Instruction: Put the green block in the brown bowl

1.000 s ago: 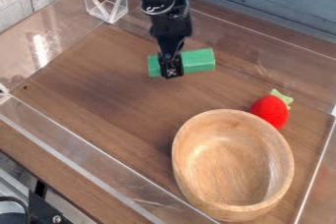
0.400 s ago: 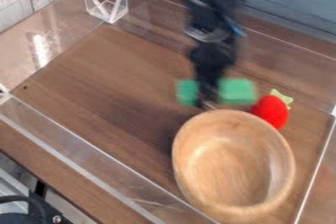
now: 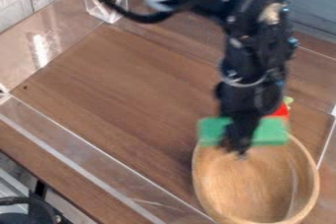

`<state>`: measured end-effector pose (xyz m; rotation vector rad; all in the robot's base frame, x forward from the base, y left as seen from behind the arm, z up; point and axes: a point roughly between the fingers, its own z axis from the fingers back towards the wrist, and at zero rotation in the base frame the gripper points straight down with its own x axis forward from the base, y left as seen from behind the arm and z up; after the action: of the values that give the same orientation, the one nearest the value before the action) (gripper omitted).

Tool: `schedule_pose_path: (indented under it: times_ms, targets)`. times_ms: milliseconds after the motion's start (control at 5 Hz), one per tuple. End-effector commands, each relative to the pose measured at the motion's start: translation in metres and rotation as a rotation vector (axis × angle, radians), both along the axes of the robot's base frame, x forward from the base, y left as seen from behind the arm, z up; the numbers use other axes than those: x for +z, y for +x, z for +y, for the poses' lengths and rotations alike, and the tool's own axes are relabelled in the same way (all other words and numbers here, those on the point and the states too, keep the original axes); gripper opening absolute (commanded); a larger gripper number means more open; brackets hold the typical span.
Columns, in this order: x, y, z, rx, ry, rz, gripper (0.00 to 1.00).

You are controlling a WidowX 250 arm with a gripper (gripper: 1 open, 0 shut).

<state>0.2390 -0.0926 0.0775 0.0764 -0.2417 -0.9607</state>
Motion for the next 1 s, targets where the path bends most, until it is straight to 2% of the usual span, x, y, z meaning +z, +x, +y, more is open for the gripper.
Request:
schedule_pose_path:
  times_ms: [0,200,400,600,800]
  targets:
    - [0.005,-0.012,-0.002,-0.04,-0.021,-0.054,0.0]
    - [0.001,-0.014,0.004,-0.019,-0.033,-0.065,1.0]
    - [-0.003,-0.01,0.013,-0.003,-0.05,-0.066,1.0]
    - [-0.02,-0.007,0.02,0.001,-0.064,-0.063,1.0]
    - [-0.029,-0.006,0.021,0.021,-0.066,-0.061,1.0]
